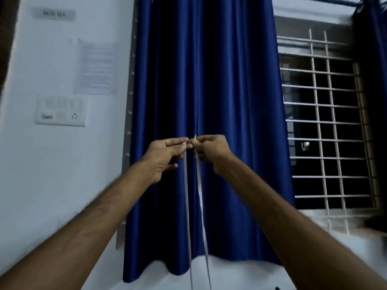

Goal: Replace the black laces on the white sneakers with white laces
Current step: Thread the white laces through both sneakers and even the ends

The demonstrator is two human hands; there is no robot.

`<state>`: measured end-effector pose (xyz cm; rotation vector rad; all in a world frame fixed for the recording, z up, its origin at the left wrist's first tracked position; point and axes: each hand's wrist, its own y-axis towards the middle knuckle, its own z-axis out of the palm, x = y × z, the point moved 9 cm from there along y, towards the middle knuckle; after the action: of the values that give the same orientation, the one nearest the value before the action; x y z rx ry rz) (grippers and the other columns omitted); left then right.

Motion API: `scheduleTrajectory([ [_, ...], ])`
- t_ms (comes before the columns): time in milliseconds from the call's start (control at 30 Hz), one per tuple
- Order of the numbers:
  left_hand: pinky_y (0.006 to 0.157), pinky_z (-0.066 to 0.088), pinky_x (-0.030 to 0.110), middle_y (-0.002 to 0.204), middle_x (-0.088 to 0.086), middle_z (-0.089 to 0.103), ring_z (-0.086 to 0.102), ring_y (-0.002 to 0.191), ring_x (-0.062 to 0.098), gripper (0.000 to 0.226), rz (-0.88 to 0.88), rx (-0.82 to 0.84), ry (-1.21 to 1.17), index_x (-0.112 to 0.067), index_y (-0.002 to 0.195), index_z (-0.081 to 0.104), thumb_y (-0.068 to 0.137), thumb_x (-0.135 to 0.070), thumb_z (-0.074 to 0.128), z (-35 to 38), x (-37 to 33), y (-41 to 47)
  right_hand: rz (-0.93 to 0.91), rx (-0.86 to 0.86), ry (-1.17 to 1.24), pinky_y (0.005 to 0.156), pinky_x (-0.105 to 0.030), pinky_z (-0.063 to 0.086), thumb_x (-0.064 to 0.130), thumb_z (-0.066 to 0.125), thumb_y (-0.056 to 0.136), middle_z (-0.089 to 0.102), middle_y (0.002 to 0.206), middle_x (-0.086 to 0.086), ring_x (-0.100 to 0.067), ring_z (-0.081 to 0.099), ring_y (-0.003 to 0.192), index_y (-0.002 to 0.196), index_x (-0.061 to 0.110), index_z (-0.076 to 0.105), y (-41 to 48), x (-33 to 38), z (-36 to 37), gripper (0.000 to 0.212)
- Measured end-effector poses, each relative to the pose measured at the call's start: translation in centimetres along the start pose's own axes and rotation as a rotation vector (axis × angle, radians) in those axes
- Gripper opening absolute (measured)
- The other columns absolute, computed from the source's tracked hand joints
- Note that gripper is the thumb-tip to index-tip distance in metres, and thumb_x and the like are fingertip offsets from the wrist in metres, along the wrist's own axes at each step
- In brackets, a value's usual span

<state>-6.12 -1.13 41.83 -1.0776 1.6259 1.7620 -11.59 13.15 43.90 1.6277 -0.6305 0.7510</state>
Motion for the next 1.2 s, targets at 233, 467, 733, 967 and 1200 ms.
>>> scheduleTrajectory([
  [233, 0.05, 0.046, 0.017, 0.079, -0.013, 0.075, 0.065, 0.06, 0.001, 0.023, 0.06, -0.099, 0.078, -0.016, 0.11, 0.071, 0.087, -0.023, 0.073, -0.2, -2.7, -0.2, -0.018, -0.03, 0.015, 0.056, -0.013, 0.05, 0.015, 0.072, 0.087, 0.073, 0.094, -0.005, -0.008, 0.068, 0.078, 0.097, 0.006, 0.074, 0.1, 3.9, -1.0, 0.013],
  [467, 0.056, 0.045, 0.022, 0.09, -0.006, 0.074, 0.06, 0.071, 0.007, 0.011, 0.059, -0.176, 0.057, -0.018, 0.097, 0.072, 0.087, -0.02, 0.074, 0.1, -3.9, 0.1, -0.043, -0.047, -0.099, 0.051, -0.011, 0.046, 0.017, 0.072, 0.087, 0.07, 0.094, 0.0, -0.004, 0.063, 0.077, 0.088, 0.014, 0.071, -0.3, 5.7, -2.3, 0.003],
  [733, 0.053, 0.047, 0.019, 0.091, -0.004, 0.069, 0.053, 0.068, 0.007, 0.01, 0.023, -0.216, -0.006, -0.019, 0.093, 0.071, 0.085, -0.019, 0.076, 0.5, -4.3, 0.7, -0.011, -0.017, -0.143, 0.065, -0.022, 0.056, 0.02, 0.072, 0.087, 0.07, 0.097, -0.003, -0.013, 0.065, 0.083, 0.088, 0.016, 0.071, -0.2, 5.6, -3.0, 0.005],
  [967, 0.068, 0.056, 0.033, 0.079, -0.001, 0.069, 0.061, 0.069, 0.014, 0.016, -0.106, -0.224, -0.097, -0.016, 0.09, 0.055, 0.103, -0.014, 0.046, -0.1, -0.2, -1.0, 0.108, 0.008, -0.023, 0.068, -0.029, 0.059, 0.004, 0.053, 0.098, 0.064, 0.077, -0.009, -0.014, 0.062, 0.062, 0.104, 0.0, 0.062, -3.8, 3.1, -3.8, 0.013],
  [1200, 0.052, 0.043, 0.018, 0.078, 0.01, 0.064, 0.054, 0.067, 0.018, 0.015, -0.342, 0.077, 0.522, -0.009, 0.087, 0.067, 0.092, -0.023, 0.063, 3.2, 25.2, -10.8, 0.41, 0.185, -0.395, 0.038, -0.017, 0.033, 0.009, 0.065, 0.089, 0.068, 0.079, -0.016, -0.014, 0.052, 0.05, 0.079, 0.005, 0.07, -14.0, -22.5, -3.3, 0.012],
])
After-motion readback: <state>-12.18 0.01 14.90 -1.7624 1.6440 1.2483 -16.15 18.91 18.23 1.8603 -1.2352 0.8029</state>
